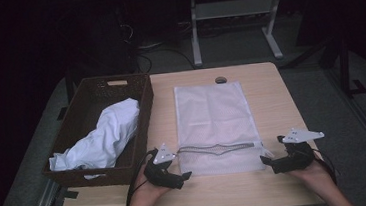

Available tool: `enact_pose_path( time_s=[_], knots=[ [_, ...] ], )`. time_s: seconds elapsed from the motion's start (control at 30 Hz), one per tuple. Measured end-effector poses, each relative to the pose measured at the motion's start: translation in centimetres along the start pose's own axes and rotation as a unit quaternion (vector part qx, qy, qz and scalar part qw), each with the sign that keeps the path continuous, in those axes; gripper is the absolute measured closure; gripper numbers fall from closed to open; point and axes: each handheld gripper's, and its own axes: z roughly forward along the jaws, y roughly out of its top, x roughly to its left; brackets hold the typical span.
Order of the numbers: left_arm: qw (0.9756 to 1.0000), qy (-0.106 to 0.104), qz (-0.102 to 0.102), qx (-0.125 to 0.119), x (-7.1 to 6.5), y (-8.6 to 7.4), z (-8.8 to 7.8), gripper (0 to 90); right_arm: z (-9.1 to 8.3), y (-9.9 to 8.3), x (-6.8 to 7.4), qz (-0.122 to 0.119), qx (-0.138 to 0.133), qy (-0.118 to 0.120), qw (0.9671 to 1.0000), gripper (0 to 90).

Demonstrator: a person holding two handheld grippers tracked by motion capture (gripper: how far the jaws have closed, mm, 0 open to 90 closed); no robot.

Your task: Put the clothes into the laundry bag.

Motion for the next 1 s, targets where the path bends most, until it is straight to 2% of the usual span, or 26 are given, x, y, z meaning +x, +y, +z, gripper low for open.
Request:
enact_pose_path(
  time_s=[0.37, 0.77, 1.0],
  knots=[
    [1.0000, 0.002, -0.001, -0.001, -0.2, -0.1, -0.1, 13.8, 0.1, 0.2, -0.2, -0.001, 0.004, 0.004, 1.0000, 1.3],
    [1.0000, 0.005, 0.002, 0.001, -0.3, -0.3, -0.3, 13.8, 0.7, 1.8, 0.2, -0.015, 0.007, 0.012, 0.9998, 1.3],
    [1.0000, 0.004, 0.001, -0.001, -0.3, -0.3, -0.3, 13.8, 1.2, 3.0, 0.2, -0.014, 0.000, 0.016, 0.9998, 1.3]
  ],
)
